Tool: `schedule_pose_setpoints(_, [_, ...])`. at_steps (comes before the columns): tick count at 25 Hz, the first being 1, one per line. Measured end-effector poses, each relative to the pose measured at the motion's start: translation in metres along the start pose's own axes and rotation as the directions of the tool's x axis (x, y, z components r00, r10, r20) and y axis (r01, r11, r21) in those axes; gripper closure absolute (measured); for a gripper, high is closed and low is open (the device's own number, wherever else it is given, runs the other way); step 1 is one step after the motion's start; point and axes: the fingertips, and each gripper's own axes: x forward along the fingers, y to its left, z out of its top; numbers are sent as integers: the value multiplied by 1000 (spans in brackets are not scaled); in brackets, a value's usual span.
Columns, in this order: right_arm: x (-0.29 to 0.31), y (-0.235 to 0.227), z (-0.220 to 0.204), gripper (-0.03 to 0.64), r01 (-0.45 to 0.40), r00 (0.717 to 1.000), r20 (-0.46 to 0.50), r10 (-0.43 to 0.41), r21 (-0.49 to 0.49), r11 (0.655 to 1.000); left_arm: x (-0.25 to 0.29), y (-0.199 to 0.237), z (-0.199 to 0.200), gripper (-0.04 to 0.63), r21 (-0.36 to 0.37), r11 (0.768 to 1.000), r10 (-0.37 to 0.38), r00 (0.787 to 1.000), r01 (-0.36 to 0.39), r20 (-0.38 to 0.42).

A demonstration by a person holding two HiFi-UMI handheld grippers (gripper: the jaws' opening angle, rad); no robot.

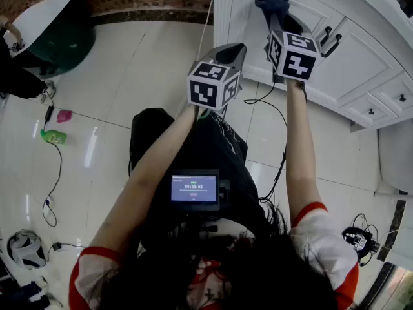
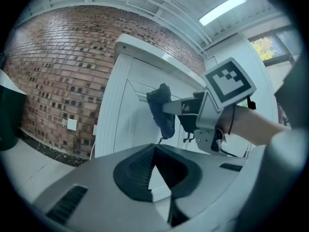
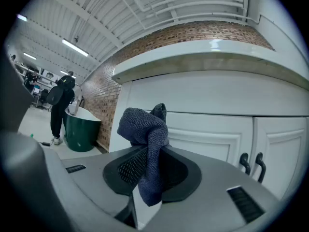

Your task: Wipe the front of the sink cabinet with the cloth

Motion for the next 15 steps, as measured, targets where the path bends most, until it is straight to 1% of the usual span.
schedule_pose_setpoints(4, [10, 23, -6, 529, -39, 999, -36, 39, -1, 999, -10, -4, -18, 560, -41, 999, 7, 1000, -8, -28])
schedule_pose_setpoints(8, [19, 32, -4, 529, -60, 997, -48, 59, -27, 998, -10, -5, -19, 560, -33, 999, 7, 999, -8, -41])
schedule_pose_setpoints(11, [14, 23, -2, 529, -56, 998, -38, 55, -24, 998, -10, -8, -15, 560, -31, 1000, 0, 999, -1, -36])
schedule_pose_setpoints(15, [-2, -15, -4, 529, 1, 999, -36, -2, -22, 1000, -9, -10, -12, 560, -1, 1000, 1, 999, -1, -32])
